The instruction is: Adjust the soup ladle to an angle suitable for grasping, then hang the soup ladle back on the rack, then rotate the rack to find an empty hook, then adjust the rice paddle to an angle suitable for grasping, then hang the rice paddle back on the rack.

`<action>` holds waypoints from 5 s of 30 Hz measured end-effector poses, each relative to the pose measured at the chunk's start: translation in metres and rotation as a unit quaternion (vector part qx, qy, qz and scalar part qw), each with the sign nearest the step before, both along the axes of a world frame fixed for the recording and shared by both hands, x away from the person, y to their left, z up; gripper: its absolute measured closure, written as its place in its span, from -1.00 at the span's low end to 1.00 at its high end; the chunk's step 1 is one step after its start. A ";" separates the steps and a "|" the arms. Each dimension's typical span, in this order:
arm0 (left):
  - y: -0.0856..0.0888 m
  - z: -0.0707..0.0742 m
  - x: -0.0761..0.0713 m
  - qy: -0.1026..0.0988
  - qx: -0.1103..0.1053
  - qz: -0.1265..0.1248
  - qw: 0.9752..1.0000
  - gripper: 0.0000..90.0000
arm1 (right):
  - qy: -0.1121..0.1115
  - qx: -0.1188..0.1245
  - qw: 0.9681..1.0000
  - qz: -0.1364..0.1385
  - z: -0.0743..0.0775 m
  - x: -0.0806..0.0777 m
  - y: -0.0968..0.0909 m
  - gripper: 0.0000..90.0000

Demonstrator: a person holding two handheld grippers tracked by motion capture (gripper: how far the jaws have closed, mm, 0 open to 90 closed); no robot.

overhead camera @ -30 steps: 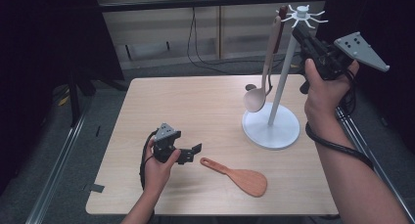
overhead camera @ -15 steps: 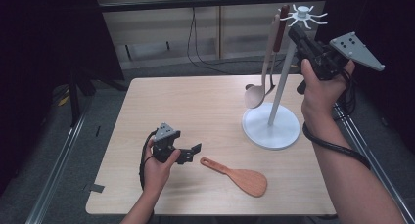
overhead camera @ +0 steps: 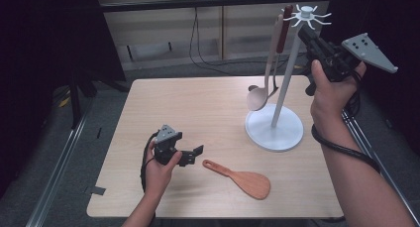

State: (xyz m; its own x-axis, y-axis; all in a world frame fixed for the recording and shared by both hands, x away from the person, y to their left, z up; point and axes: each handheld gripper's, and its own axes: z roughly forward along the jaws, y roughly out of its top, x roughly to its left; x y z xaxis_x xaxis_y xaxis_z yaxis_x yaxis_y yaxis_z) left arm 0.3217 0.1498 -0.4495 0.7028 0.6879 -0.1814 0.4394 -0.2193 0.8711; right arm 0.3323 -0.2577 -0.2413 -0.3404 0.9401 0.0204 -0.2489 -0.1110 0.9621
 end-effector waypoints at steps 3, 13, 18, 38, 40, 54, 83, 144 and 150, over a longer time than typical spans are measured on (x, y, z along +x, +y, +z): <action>-0.001 0.000 0.000 -0.001 -0.001 0.000 1.000 -0.94 | 0.001 0.001 1.000 -0.002 0.000 0.000 -0.002 1.00; 0.000 0.001 -0.001 0.000 -0.002 0.001 1.000 -0.94 | 0.003 0.011 1.000 -0.009 -0.001 0.000 -0.008 1.00; 0.000 0.001 -0.001 0.000 -0.001 0.000 1.000 -0.94 | 0.002 0.014 1.000 -0.015 -0.001 0.001 -0.013 1.00; 0.000 0.001 -0.001 -0.003 0.002 -0.001 1.000 -0.94 | 0.017 0.017 1.000 -0.002 -0.009 -0.002 -0.018 0.95; 0.000 0.001 -0.001 -0.004 0.003 -0.003 1.000 -0.94 | 0.016 0.014 1.000 0.003 -0.011 -0.004 -0.018 0.93; -0.001 0.000 -0.002 -0.005 0.004 -0.002 1.000 -0.94 | 0.046 0.014 0.998 0.051 -0.051 -0.030 -0.016 0.34; -0.003 -0.012 -0.003 0.005 0.032 -0.010 0.999 -0.93 | 0.129 -0.024 0.986 0.105 -0.131 -0.063 0.001 -0.37; -0.037 -0.047 -0.010 0.041 0.127 -0.116 0.984 1.00 | 0.206 -0.039 0.968 0.134 -0.184 -0.075 0.014 -0.53; -0.045 -0.051 -0.013 0.054 0.114 -0.125 0.984 1.00 | 0.209 -0.045 0.967 0.137 -0.185 -0.075 0.016 -0.54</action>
